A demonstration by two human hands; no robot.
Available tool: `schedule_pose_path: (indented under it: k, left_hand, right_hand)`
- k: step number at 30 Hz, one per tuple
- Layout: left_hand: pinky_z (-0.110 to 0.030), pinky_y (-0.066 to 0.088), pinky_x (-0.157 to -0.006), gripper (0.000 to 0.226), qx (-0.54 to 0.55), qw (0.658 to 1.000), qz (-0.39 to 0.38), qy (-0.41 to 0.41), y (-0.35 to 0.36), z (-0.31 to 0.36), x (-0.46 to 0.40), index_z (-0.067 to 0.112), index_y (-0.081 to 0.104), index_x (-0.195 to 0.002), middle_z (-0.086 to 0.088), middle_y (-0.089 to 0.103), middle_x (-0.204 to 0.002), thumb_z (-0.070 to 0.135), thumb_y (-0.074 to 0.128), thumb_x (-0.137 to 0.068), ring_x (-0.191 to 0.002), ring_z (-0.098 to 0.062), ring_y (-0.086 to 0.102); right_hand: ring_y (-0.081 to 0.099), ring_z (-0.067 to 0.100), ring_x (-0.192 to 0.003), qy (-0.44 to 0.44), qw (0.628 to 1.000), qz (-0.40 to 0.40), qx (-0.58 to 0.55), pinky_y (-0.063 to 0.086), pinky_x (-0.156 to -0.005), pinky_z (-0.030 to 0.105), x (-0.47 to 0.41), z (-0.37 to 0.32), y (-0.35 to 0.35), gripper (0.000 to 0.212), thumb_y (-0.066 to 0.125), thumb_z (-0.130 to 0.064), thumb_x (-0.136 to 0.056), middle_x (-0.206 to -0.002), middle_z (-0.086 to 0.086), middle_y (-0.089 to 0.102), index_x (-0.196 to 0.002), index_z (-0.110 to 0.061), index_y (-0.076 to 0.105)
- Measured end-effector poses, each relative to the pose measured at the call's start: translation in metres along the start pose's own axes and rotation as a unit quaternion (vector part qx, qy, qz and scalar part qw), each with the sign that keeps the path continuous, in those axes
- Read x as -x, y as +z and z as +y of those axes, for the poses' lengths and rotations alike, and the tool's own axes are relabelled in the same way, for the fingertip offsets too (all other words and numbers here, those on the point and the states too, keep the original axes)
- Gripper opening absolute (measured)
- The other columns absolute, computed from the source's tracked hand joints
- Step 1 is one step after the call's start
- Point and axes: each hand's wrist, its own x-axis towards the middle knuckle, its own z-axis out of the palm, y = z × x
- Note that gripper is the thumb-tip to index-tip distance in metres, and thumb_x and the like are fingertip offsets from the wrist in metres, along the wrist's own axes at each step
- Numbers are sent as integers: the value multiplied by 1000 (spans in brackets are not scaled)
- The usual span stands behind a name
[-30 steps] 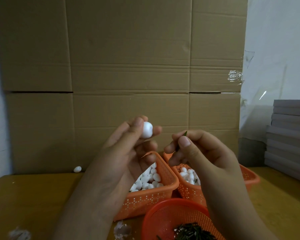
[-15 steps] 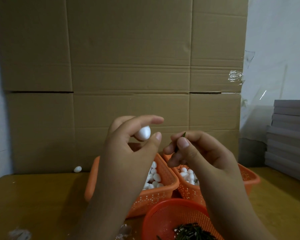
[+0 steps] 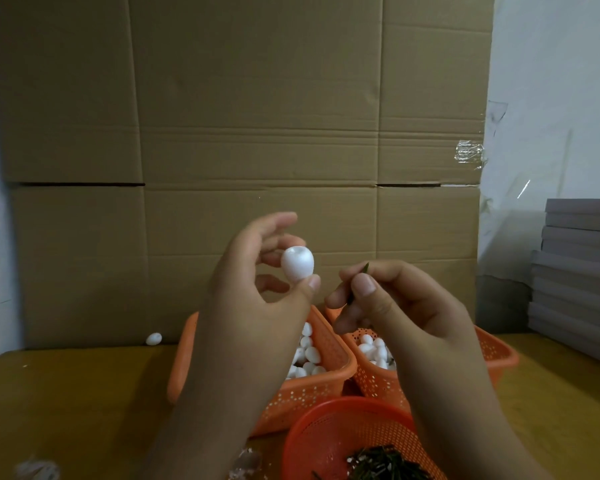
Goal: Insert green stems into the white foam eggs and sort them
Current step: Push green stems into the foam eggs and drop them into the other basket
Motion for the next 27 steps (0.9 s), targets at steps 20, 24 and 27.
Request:
schedule_pose_path:
  k: [20, 24, 27]
  left_hand:
    - [-21, 52, -77, 43, 13, 999, -45, 6, 5, 1, 1, 43, 57, -101, 23, 68, -104, 13, 77, -78, -100, 3, 64]
    - [-19, 55, -73, 31, 23, 999, -49, 2, 3, 0, 1, 43, 68, -95, 22, 70, -99, 18, 77, -80, -91, 2, 68]
    - [-25, 55, -78, 33, 35, 998, -52, 25, 1, -1, 0, 43, 71, -104, 19, 67, -111, 17, 72, -85, -102, -4, 65]
  right_hand:
    - [70, 7, -70, -47, 997, 37, 51, 51, -65, 11, -2, -3, -4, 20, 56, -26, -81, -78, -2, 74, -84, -16, 73]
    - [70, 7, -73, -48, 996, 43, 69, 52, -68, 13, -3, -4, -5, 19, 55, -26, -83, -79, -2, 74, -87, -19, 73]
    - [71, 9, -70, -37, 996, 45, 64, 54, -67, 16, -4, -5, -5, 20, 55, -28, -81, -82, -5, 75, -87, -19, 72]
